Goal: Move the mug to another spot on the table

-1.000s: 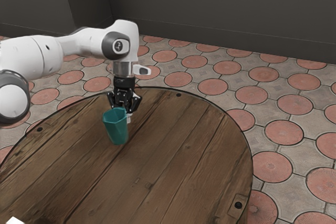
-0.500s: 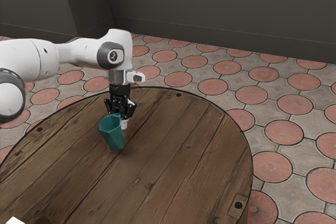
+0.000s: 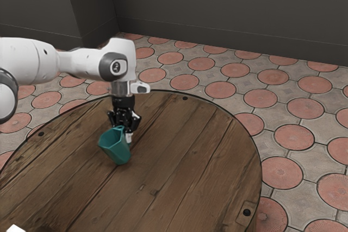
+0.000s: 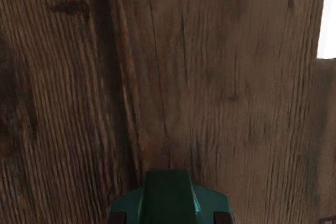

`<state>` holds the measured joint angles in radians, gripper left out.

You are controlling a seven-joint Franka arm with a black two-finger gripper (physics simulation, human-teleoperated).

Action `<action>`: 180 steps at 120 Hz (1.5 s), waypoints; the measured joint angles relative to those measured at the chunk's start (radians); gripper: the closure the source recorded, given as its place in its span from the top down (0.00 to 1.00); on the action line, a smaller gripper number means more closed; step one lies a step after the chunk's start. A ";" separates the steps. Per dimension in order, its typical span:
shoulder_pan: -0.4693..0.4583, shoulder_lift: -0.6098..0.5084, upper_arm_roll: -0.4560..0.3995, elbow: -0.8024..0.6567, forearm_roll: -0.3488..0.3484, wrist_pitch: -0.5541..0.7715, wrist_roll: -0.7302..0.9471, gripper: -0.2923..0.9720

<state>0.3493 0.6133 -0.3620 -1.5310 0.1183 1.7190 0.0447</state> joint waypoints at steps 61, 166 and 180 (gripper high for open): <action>-0.013 0.007 0.025 -0.030 -0.032 0.084 0.004 0.39; -0.048 0.010 0.019 0.003 -0.059 0.111 -0.020 0.74; -0.064 -0.021 0.017 0.030 -0.062 0.128 -0.022 0.75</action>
<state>0.2848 0.5926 -0.3454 -1.5006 0.0560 1.8470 0.0231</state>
